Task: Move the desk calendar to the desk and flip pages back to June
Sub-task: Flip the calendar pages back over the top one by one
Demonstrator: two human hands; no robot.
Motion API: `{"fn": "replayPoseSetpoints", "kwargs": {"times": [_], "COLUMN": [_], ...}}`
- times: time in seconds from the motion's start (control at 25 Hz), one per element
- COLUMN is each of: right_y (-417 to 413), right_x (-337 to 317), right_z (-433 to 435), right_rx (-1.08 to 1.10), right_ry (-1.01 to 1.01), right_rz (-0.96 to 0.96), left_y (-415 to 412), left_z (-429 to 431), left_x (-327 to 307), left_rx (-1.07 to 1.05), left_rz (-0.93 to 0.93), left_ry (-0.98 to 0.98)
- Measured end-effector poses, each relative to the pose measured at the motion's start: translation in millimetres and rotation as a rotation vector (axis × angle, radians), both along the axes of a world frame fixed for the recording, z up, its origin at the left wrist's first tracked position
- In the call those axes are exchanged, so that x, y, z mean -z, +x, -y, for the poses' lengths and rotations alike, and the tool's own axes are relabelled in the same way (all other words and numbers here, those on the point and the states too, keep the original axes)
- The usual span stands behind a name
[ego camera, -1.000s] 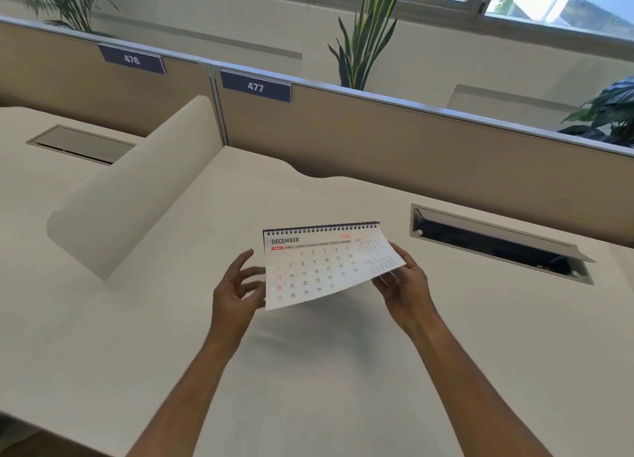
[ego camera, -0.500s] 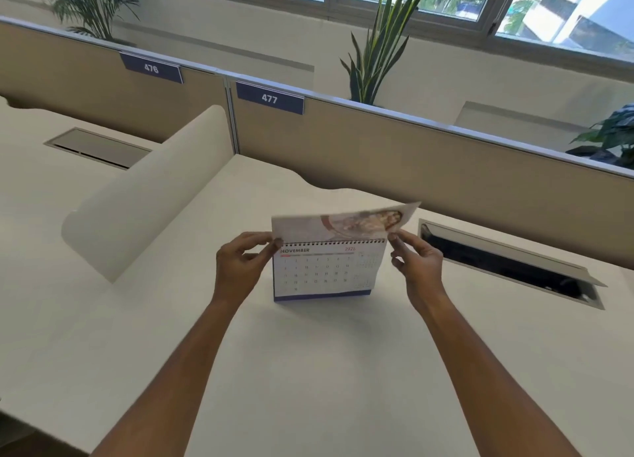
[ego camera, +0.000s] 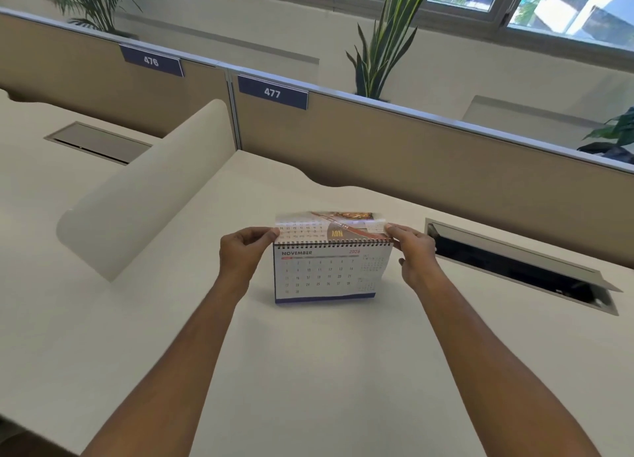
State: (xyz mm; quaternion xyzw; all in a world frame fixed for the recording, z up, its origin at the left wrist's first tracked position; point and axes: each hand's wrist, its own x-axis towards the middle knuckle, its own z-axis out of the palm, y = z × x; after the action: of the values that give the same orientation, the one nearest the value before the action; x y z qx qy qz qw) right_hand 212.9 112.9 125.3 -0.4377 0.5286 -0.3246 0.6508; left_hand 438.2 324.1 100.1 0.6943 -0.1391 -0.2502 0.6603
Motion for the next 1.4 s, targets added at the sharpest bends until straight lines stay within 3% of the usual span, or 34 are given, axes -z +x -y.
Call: {"fn": "replayPoseSetpoints", "kwargs": {"times": [0.32,0.52,0.68,0.88,1.04,1.2,1.4], "right_y": [6.1,6.0,4.9,0.1,-10.9,-29.3,-45.9], "right_x": [9.3,11.0,17.3,27.4,47.3,77.1,99.9], "right_z": [6.6,3.8,2.1,-2.0,-10.9,-31.4,-56.3], "right_rx": [-0.051,-0.09,-0.072,-0.03,0.025,0.137,0.099], "right_ry": [0.233,0.444,0.496,0.453,0.332,0.179,0.02], "right_rz": [-0.051,-0.085,-0.018,0.062,-0.001,-0.073,-0.091], "left_y": [7.0,1.3,-2.5,-5.6,-10.3,-26.9,-58.8], "left_z": [7.6,11.3,12.7,10.7,2.1,-15.5,-36.2], "left_x": [9.2,10.5,14.0,18.5,26.3,50.1,77.2], "left_rx": [0.027,0.055,0.01,-0.015,-0.073,-0.173,-0.152], "left_rz": [-0.421,-0.518,-0.57,-0.603,-0.579,-0.452,-0.245], "left_ry": [0.084,0.105,0.11,0.119,0.09,0.112,0.143]}}
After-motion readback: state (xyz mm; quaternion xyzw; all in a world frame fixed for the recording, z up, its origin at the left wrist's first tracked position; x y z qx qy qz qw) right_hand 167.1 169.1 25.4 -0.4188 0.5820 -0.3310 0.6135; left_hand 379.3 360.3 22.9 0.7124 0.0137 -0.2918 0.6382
